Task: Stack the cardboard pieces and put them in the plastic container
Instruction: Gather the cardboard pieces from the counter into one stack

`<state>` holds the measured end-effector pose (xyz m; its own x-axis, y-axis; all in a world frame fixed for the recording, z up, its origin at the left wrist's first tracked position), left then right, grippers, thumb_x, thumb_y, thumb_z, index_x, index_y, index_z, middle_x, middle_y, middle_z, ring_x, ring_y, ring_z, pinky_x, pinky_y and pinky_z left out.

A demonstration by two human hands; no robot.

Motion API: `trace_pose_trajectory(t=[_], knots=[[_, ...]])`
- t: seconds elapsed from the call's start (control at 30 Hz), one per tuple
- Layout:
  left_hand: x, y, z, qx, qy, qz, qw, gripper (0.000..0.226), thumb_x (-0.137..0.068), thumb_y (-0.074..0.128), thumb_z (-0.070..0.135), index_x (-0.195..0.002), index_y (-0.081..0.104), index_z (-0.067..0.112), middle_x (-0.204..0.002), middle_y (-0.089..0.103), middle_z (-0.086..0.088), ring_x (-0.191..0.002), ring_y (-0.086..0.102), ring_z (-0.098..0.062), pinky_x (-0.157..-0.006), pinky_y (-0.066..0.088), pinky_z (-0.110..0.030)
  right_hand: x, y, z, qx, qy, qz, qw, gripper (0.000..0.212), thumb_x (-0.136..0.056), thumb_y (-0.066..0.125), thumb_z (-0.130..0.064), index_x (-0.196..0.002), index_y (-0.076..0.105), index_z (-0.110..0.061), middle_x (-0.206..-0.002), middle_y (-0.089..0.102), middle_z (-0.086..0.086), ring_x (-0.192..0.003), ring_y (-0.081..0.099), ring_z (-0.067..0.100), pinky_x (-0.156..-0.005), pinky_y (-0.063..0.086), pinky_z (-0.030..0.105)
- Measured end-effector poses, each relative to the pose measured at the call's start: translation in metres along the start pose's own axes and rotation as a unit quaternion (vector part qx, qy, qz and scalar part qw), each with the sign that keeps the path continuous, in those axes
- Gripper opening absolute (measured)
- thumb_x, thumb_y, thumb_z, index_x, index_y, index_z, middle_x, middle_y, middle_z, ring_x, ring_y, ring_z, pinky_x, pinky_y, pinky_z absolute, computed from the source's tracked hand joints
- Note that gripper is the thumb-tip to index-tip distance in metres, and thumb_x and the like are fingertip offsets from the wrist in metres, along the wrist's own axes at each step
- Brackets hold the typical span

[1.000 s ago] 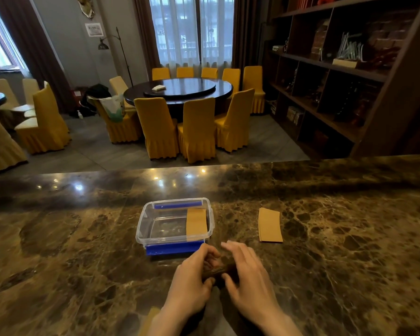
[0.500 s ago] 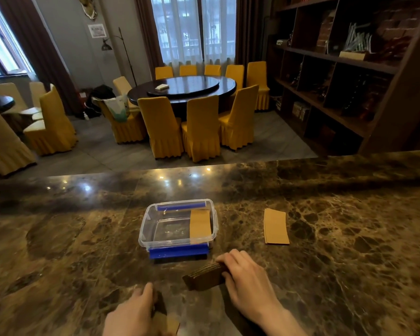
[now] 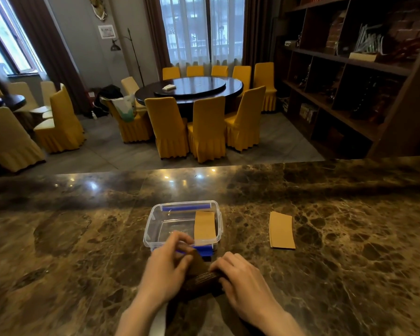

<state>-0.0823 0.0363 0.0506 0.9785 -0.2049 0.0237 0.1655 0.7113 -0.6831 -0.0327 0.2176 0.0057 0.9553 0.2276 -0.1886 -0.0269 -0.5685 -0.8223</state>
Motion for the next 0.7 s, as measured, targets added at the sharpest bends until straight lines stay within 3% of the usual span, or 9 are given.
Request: trace_pose_trajectory(t=[0.13,0.23,0.33,0.5,0.7], knots=[[0.0,0.038,0.014,0.027,0.042,-0.068,0.996,0.046,-0.092,0.068,0.003,-0.104,0.056,0.046,-0.101,0.071,0.027,-0.097,0.07,0.006,-0.087,0.06,-0.022,0.001,-0.003,0.005,-0.032,0.035,0.015,0.999,0.03,-0.091,0.058,-0.012,-0.116,0.049,-0.027,-0.115,0.061,-0.006,-0.104,0.057,0.016,-0.085,0.051,0.034],[0.001,0.05,0.011,0.033,0.03,-0.084,0.996,0.048,-0.09,0.072,0.005,-0.105,0.054,0.047,-0.101,0.074,0.025,-0.098,0.071,0.006,-0.091,0.061,-0.028,0.006,-0.007,0.013,-0.05,0.07,0.02,0.996,0.037,-0.091,0.061,-0.014,-0.121,0.044,-0.028,-0.12,0.059,-0.004,-0.106,0.061,0.017,-0.088,0.052,0.035],[0.003,0.055,0.014,0.019,0.031,-0.115,0.993,0.055,-0.084,0.079,0.008,-0.109,0.051,0.049,-0.109,0.074,0.018,-0.105,0.07,0.005,-0.096,0.06,-0.031,0.009,-0.01,0.017,-0.051,0.059,0.034,0.996,0.055,-0.091,0.062,-0.011,-0.138,0.044,-0.03,-0.133,0.052,-0.008,-0.114,0.058,0.013,-0.095,0.051,0.031],[0.012,0.05,0.013,-0.085,0.052,-0.093,0.991,0.069,-0.073,0.088,0.027,-0.117,0.042,0.054,-0.124,0.055,0.027,-0.116,0.058,0.004,-0.104,0.052,-0.024,0.009,-0.012,0.02,-0.018,0.037,0.03,0.999,0.027,-0.093,0.058,-0.016,-0.116,0.058,-0.029,-0.115,0.059,-0.008,-0.11,0.055,0.015,-0.089,0.051,0.037],[0.016,0.053,0.018,-0.172,0.07,-0.083,0.979,0.04,-0.091,0.073,0.033,-0.12,0.05,0.048,-0.122,0.062,0.028,-0.113,0.058,0.007,-0.104,0.049,-0.018,0.012,-0.01,0.028,-0.043,0.036,0.04,0.998,0.025,-0.09,0.06,-0.016,-0.109,0.057,-0.032,-0.11,0.055,-0.013,-0.103,0.053,0.007,-0.085,0.051,0.029]])
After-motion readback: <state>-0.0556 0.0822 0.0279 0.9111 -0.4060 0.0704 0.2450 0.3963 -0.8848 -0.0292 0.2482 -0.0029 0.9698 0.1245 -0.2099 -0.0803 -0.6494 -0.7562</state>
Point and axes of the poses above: each hand's wrist, its own x-axis away from the middle knuckle, its own y-axis out of the palm, z = x × y, the point moved 4 cm from there along -x, towards the middle knuckle
